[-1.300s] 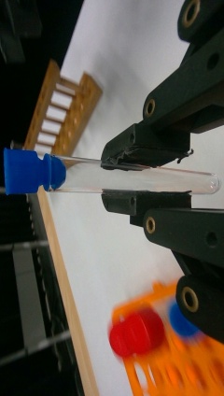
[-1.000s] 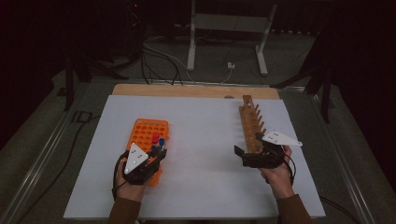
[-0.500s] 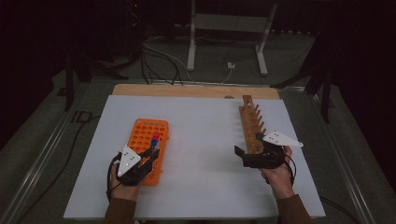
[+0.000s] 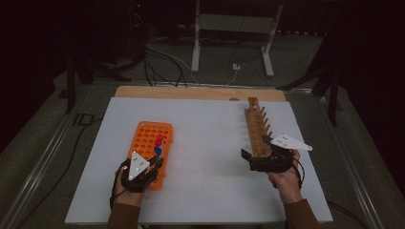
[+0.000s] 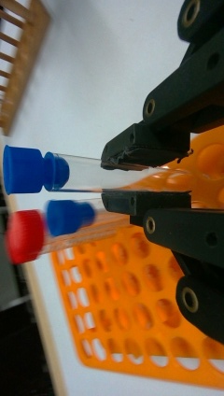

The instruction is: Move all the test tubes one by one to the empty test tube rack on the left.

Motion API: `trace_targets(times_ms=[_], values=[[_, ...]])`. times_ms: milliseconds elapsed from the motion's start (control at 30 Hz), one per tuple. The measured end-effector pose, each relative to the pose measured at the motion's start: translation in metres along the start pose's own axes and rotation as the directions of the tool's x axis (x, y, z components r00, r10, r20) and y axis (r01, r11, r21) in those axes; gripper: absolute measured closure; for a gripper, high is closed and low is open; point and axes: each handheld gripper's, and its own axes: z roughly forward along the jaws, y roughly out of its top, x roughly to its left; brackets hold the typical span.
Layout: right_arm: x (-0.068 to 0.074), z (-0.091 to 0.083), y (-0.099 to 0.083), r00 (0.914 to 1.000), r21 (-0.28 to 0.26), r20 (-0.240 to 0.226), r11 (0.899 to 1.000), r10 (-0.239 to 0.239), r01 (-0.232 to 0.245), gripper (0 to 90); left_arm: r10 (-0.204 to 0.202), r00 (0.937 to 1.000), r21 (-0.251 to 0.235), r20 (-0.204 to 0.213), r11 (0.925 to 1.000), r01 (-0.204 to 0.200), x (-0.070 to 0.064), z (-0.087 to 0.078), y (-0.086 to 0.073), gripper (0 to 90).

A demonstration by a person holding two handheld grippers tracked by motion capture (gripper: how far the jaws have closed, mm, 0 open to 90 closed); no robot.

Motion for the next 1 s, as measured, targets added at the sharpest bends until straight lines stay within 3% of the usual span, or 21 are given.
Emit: trace_targets(times_ms=[300,467,700,900,1000], values=[[0.0,0.001,-0.001,1.0,0.002,-0.005,1.0,-0.001,0.001,0.0,-0.037,0.9992,0.058,-0.017,0.9976,0.037,0.003,-0.004,-0.002,77.5],[0.001,0.002,-0.001,1.0,0.006,-0.008,1.0,-0.002,0.002,0.0,-0.018,0.9997,0.107,-0.018,0.9941,0.02,0.0,0.0,-0.004,77.6],[0.0,0.001,-0.001,1.0,0.005,-0.009,1.0,0.003,-0.003,0.0,-0.034,0.9993,0.108,-0.015,0.9935,0.036,0.001,-0.001,-0.005,76.5],[-0.001,0.002,-0.001,0.9999,0.006,-0.011,1.0,0.005,-0.005,0.0,-0.063,0.998,0.066,-0.002,0.9958,0.063,-0.001,-0.01,-0.001,59.9],[-0.001,0.002,-0.002,0.9999,0.008,-0.012,1.0,0.009,-0.009,0.0,-0.058,0.9982,0.045,0.016,0.9974,0.057,-0.003,-0.015,0.002,49.6]])
